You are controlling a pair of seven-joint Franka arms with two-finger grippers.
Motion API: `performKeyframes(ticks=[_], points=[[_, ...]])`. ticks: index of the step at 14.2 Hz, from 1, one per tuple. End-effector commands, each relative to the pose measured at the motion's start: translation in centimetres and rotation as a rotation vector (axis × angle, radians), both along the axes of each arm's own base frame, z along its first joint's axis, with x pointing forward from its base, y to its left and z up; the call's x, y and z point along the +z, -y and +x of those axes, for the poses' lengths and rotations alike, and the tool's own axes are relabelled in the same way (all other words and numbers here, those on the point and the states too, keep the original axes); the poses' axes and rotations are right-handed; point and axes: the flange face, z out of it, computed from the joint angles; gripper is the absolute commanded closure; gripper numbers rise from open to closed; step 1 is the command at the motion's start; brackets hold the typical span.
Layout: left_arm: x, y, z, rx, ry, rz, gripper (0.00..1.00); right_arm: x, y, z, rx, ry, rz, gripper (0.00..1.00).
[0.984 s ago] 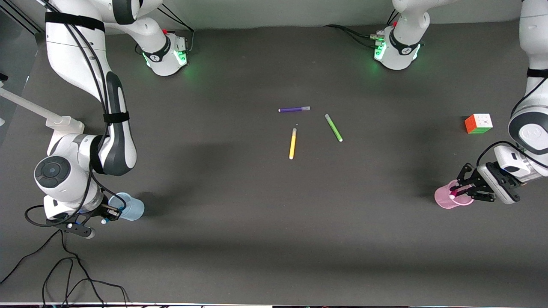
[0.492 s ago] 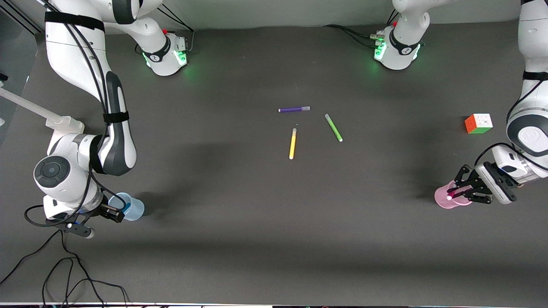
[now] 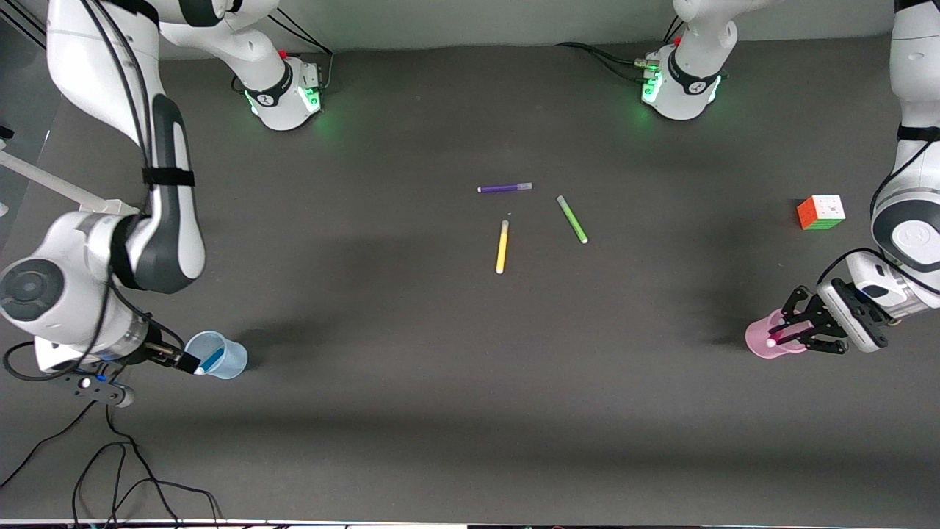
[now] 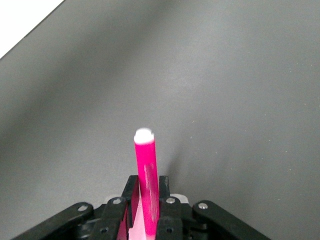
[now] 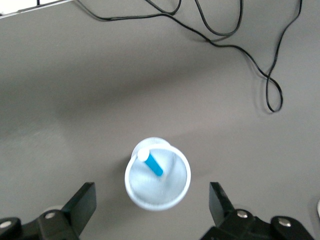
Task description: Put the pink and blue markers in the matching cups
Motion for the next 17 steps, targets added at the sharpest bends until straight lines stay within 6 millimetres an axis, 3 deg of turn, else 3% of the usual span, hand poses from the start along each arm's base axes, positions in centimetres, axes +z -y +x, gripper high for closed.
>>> performKeyframes(ticks=[1, 2, 4, 7, 10, 12, 17], points=[[0.4, 0.1, 0.6, -0.035, 0.012, -0.024, 0.42, 4.9, 0.0, -1.5, 0.032, -0.044, 0.054, 0.00], [0.4, 0.1, 0.6, -0.035, 0.013, -0.023, 0.27, 6.8, -0.2, -2.3, 0.025, -0.044, 0.112, 0.00], [0.6, 0.2, 0.8, -0.038, 0.016, -0.024, 0.25, 10.8, -0.4, -4.4, 0.065, -0.067, 0.177, 0.00], [2.9, 0.6, 1.5, -0.040, 0.046, -0.010, 0.27, 14.0, -0.8, -7.0, 0.155, -0.135, 0.229, 0.00], [6.7, 1.4, 1.9, -0.002, 0.043, 0.025, 0.24, 16.7, -1.1, -8.1, 0.174, -0.109, 0.245, 0.00], [10.3, 3.4, 1.6, 0.070, -0.036, 0.060, 0.01, 18.5, -1.6, -9.3, 0.194, -0.104, 0.269, 0.00], [19.0, 9.3, -0.8, 0.360, -0.288, 0.162, 0.00, 19.7, -0.7, -10.1, 0.186, -0.100, 0.276, 0.00]])
